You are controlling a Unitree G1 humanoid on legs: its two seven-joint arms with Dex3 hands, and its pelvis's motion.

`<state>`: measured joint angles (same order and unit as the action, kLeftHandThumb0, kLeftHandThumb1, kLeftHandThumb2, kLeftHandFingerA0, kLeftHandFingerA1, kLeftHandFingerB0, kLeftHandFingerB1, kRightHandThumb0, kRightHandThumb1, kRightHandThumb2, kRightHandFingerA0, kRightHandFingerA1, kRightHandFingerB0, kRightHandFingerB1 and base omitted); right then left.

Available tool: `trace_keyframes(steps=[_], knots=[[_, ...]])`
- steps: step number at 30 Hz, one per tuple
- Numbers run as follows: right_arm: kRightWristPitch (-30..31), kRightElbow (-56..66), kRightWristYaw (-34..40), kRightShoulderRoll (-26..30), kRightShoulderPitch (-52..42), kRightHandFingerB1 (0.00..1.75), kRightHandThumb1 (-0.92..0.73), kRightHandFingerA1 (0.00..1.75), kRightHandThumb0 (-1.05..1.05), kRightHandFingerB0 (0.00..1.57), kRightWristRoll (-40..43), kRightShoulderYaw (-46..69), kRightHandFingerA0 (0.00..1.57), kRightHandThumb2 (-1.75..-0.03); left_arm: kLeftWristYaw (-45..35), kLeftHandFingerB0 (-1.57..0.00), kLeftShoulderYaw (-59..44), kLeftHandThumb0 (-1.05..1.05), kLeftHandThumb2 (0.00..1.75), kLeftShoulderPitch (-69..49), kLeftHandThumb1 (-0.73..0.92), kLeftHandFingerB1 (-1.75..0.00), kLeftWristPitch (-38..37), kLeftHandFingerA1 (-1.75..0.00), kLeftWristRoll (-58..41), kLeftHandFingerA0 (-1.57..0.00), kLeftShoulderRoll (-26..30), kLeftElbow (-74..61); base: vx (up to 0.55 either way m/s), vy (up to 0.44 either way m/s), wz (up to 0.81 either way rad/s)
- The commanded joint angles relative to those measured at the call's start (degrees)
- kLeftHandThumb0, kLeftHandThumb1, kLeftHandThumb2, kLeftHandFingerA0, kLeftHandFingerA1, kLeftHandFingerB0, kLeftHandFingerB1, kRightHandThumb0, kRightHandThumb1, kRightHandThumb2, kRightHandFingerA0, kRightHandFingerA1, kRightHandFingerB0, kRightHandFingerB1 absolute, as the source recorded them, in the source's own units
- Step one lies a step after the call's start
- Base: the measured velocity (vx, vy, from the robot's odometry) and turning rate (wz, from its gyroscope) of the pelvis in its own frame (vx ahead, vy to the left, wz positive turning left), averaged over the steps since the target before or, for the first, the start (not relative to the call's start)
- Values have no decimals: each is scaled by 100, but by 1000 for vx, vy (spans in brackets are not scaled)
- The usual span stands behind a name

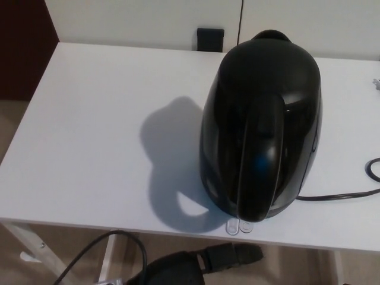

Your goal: The robot walk towards a table in front and click the button on the base of the boilling pot using its left middle finger

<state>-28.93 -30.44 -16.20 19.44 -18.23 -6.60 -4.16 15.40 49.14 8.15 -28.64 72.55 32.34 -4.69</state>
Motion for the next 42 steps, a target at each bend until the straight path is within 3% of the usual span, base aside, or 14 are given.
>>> trace_keyframes(steps=[1, 2, 5, 6, 7, 9, 10, 18, 21, 23, 31, 32, 35, 42], knots=[[1391, -1400, 573, -207, 901, 39, -54, 43, -50, 37, -230, 66, 41, -56, 84, 0, -149, -29, 99, 36, 50, -49, -70, -47, -10, 0, 24, 229, 0, 0, 0], [1008, -1822, 512, -183, 1062, 49, -38, 57, -50, 27, -216, 48, 39, -80, 104, -9, -182, -45, 60, 51, 59, -22, -68, -31, -13, -21, 24, 235, 0, 0, 0], [885, -2103, 584, -205, 1199, 39, -53, 46, -42, 39, -231, 43, 50, -55, 104, -10, -236, -47, 60, 74, 59, -24, -80, -31, -29, -21, 10, 248, 0, 0, 0], [830, -2166, 625, -197, 1227, 50, -43, 58, -53, 36, -269, 21, 52, -76, 173, -11, -243, -47, 60, 89, 59, -24, -89, -31, -9, -21, 0, 288, 0, 0, 0], [717, -2253, 682, -182, 1255, 49, -43, 57, -52, 34, -323, -12, 51, -76, 225, 0, -255, -29, 100, 112, 51, -48, -98, -48, 13, 0, -8, 328, 0, 0, 0], [630, -2433, 732, -187, 1324, 49, -43, 57, -51, 34, -337, -29, 52, -76, 167, 0, -282, -29, 100, 109, 51, -48, -92, -48, 22, 0, -3, 306, 0, 0, 0], [628, -2413, 719, -187, 1319, 49, -43, 57, -52, 35, -321, -23, 54, -75, 178, -10, -291, -45, 61, 111, 61, -22, -96, -30, 31, -19, -5, 309, 0, 0, 0], [518, -2438, 725, -205, 1329, 52, -43, 59, -41, 43, -288, -18, 65, -71, 400, -14, -341, -43, 59, 114, 60, -27, -126, -30, 19, -23, -51, 479, 0, 0, 0], [645, -2489, 799, -229, 1386, 46, -52, 48, -29, 62, -316, -34, 74, -55, 403, -8, -390, -53, 71, 107, 49, -34, -70, -38, 30, -16, -32, 503, 0, 0, 0], [677, -2523, 789, -277, 1392, 53, -44, 57, -35, 52, -224, 28, 67, -68, 328, -11, -399, -47, 60, 115, 60, -24, -14, -30, 104, -21, -15, 469, 0, 0, 0], [829, -2605, 878, -288, 1453, 41, -52, 47, -27, 44, -294, 16, 66, -55, 428, -11, -373, -47, 60, 212, 59, -24, -3, -30, 192, -21, -89, 675, 0, 0, 0], [825, -2607, 865, -281, 1450, 46, -44, 53, -35, 36, -283, 23, 58, -66, 384, 0, -379, -29, 98, 222, 48, -48, -15, -48, 144, -1, -110, 699, 0, 0, 0], [853, -2619, 793, -238, 1446, 44, -45, 52, -37, 32, -244, 49, 53, -68, 391, -10, -372, -47, 60, 261, 59, -23, -5, -30, 131, -20, -171, 775, 0, 0, 0], [1169, -2600, 872, -222, 1491, 46, -42, 55, -40, 33, -18, 386, 57, -68, 503, -10, -333, -47, 61, 357, 60, -24, 30, -31, 202, -21, -325, 988, 0, 0, 0]])
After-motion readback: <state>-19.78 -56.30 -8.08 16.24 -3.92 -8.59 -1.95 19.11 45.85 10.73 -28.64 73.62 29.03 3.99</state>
